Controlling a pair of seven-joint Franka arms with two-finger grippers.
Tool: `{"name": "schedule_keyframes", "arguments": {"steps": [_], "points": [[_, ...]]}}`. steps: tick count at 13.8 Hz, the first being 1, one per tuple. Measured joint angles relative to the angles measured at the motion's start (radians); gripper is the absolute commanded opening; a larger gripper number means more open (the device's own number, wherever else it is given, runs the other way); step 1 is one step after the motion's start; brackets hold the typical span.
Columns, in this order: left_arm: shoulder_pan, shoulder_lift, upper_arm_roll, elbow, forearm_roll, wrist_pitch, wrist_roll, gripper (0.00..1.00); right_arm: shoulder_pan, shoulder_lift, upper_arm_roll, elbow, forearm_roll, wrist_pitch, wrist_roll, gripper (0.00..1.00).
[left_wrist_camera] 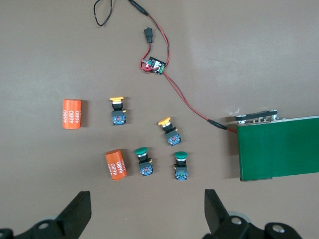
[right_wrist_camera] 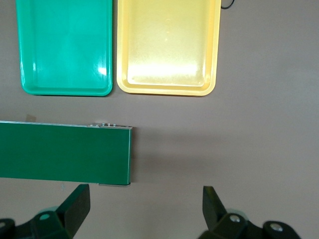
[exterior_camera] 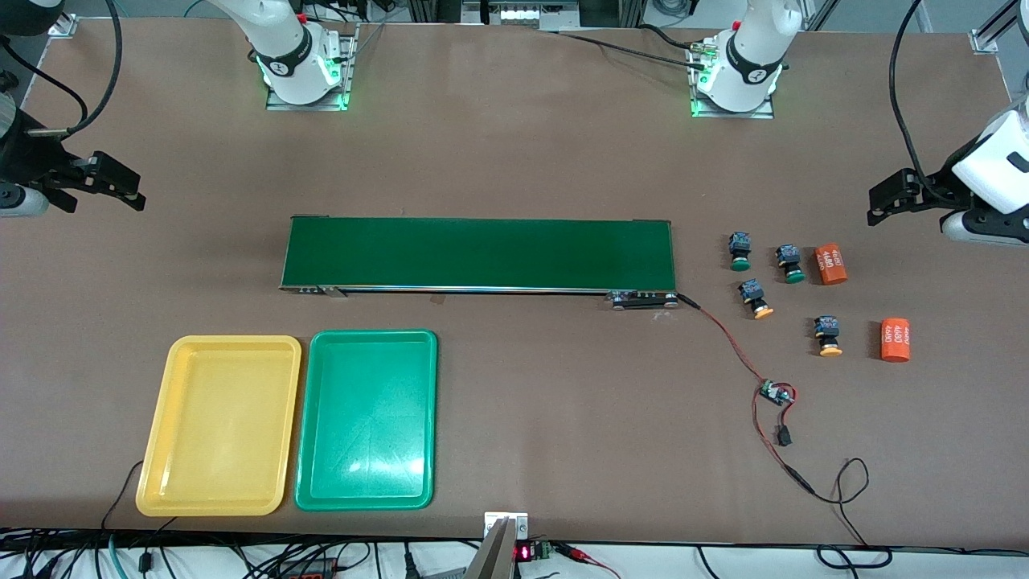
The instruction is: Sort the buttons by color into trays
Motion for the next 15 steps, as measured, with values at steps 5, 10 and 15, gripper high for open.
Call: {"name": "schedule_keyframes", "arguments": {"steps": [5, 10, 15], "points": [[0.000, 0.001, 0.000, 0.001, 0.000, -0.007, 0.000, 1.00, 0.003, 0.000, 0.003, -0.001, 0.000, 0.000, 0.000, 1.00], [0.000, 0.002, 0.000, 0.002, 0.000, -0.009, 0.000, 1.00, 0.004, 0.000, 0.003, -0.001, 0.000, 0.000, 0.000, 1.00], [0.002, 0.005, 0.001, 0.002, 0.000, -0.022, 0.000, 1.00, 0.005, 0.001, 0.003, -0.002, 0.000, 0.000, 0.000, 1.00]]}}
